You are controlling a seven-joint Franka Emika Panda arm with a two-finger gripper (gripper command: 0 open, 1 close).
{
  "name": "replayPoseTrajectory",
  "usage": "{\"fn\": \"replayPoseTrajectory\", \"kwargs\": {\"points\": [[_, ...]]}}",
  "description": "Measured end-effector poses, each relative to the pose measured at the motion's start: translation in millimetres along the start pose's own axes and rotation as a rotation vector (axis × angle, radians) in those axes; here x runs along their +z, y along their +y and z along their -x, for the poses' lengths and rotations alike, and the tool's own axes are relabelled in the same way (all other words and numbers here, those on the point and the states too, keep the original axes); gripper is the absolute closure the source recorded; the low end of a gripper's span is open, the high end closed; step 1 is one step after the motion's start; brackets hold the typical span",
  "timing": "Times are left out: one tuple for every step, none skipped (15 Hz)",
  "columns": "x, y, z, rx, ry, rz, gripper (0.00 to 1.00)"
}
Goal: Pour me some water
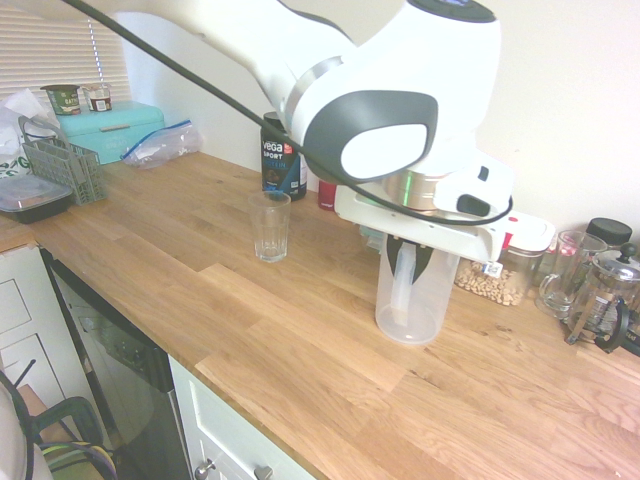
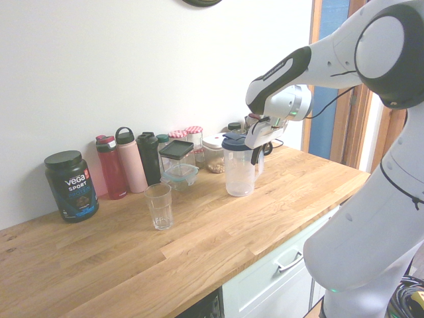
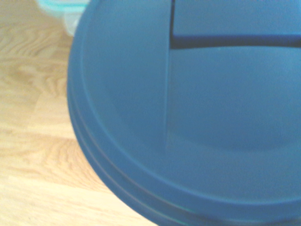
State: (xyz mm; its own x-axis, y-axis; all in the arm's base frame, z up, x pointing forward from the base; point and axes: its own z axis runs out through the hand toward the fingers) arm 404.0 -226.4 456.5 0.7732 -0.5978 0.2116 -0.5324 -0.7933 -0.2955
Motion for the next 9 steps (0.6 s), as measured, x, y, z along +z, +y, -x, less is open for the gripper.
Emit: {"fn": "replayPoseTrajectory", "kwargs": {"points": [[-0.5,6.5,-7.9,0.007,-0.007,-0.006,0.00],[-1.2,11.5,-15.3,0.013,-0.015,-0.006,0.00],[-1.5,14.5,-21.5,0.014,-0.024,-0.003,0.00],[-1.7,16.4,-26.5,0.010,-0.031,-0.001,0.00],[-1.2,16.7,-30.6,0.004,-0.038,0.001,0.00],[-1.3,15.7,-33.9,0.000,-0.042,0.002,0.00],[-0.6,14.3,-35.8,-0.004,-0.046,0.004,0.00],[1.8,11.5,-35.5,-0.009,-0.053,0.005,0.00],[4.2,8.1,-35.0,-0.016,-0.058,0.007,0.00]]}}
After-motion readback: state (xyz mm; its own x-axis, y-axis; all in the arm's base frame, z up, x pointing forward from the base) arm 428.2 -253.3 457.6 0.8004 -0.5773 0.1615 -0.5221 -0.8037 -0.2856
